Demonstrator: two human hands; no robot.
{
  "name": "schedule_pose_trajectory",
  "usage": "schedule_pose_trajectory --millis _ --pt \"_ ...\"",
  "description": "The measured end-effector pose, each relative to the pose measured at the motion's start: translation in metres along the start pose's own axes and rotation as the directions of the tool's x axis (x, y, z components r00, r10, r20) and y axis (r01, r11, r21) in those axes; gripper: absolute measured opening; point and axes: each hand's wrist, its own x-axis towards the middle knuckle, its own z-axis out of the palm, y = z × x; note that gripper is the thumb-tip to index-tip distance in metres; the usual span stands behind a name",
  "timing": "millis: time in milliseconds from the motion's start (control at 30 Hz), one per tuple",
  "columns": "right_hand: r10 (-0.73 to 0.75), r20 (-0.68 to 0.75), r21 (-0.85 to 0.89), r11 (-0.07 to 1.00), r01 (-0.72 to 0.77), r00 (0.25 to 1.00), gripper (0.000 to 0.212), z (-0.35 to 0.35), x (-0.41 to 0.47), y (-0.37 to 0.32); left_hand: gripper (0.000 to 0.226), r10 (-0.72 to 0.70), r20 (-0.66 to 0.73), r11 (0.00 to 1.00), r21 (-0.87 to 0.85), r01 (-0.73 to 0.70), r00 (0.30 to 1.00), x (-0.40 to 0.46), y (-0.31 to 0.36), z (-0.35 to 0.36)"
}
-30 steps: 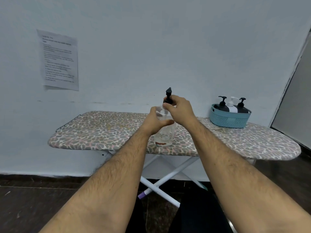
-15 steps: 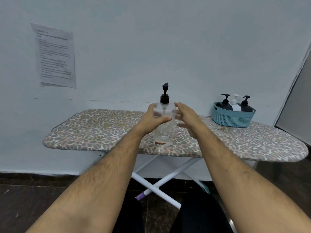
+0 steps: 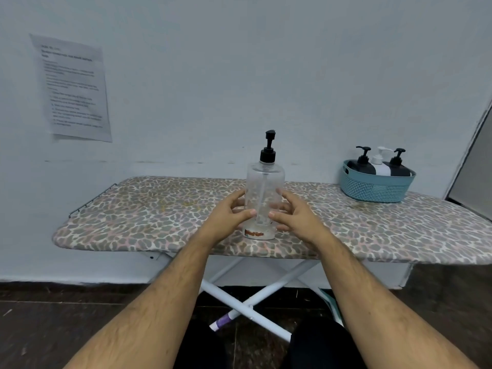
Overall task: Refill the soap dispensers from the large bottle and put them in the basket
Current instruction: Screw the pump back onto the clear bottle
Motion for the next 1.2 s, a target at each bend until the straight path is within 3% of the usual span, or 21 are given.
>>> schedule_pose_trajectory --millis 300,667,1200 --pt "-0.040 -0.063 0.017 0.999 0.042 0.997 0.062 -0.018 0.021 -0.001 0.050 0.026 -0.022 1.000 0.000 -0.026 0.999 0.032 0.000 0.012" --pt "-0.071 -0.189 -0.046 0.997 0.064 0.979 0.046 -0.080 0.061 -0.018 0.049 0.090 -0.008 0.995 -0.032 -0.090 0.996 0.114 0.026 0.051" --pt "-0.067 -0.325 -0.186 0.983 0.006 0.943 0.054 -0.165 0.142 0.025 0.057 0.137 0.032 0.991 -0.004 -0.137 0.990 0.244 0.000 0.119"
